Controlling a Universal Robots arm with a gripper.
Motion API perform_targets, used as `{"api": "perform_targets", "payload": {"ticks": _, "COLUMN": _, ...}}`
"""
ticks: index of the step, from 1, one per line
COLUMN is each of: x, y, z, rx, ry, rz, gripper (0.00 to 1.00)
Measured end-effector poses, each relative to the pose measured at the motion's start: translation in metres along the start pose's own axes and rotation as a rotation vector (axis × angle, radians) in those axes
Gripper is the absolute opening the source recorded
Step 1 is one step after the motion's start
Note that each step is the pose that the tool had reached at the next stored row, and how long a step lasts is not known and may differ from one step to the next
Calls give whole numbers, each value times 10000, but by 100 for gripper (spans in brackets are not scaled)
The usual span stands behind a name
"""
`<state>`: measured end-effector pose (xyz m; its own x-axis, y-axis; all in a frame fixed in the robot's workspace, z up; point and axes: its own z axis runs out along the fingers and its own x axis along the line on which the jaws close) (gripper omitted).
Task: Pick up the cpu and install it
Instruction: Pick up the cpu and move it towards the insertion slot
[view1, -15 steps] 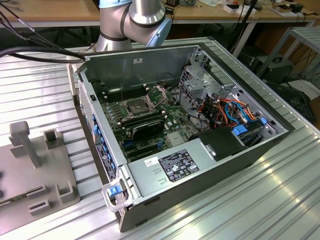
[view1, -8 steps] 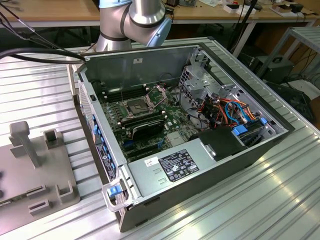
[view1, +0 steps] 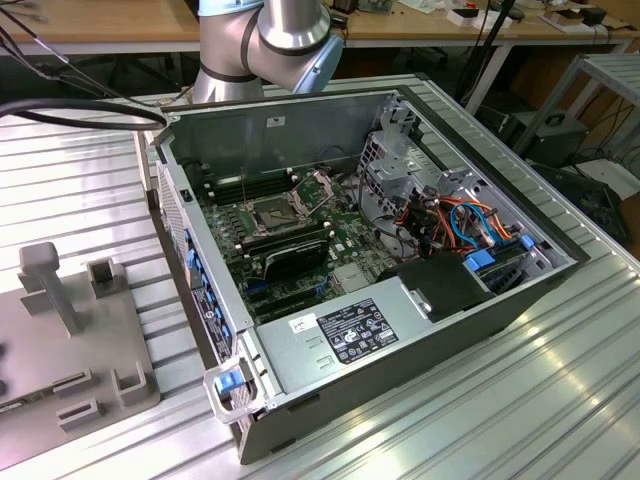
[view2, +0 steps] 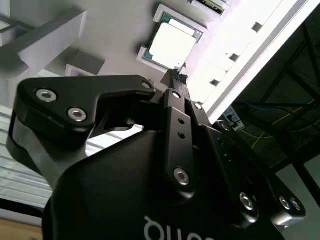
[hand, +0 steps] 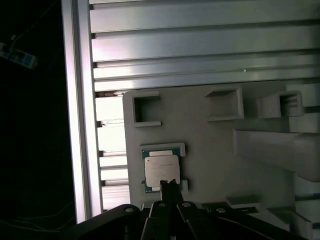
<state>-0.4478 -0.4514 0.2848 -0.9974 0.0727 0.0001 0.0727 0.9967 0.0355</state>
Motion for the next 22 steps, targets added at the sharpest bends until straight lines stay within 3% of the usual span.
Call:
{"api": "perform_targets", "payload": {"ticks": 8, "x": 13, "y": -12, "z": 113, "rx": -1, "ry": 0, "rz": -6, "gripper": 11}}
{"api": "perform_targets", "payload": {"ticks": 14, "x": 15, "y": -35, "z": 241, "rx": 0, "ry": 0, "rz": -9, "gripper": 11}}
{"api": "perform_targets", "payload": {"ticks": 22, "x": 15, "y": -35, "z": 251, "rx": 2, "ry": 1, "rz": -10, "gripper": 11}}
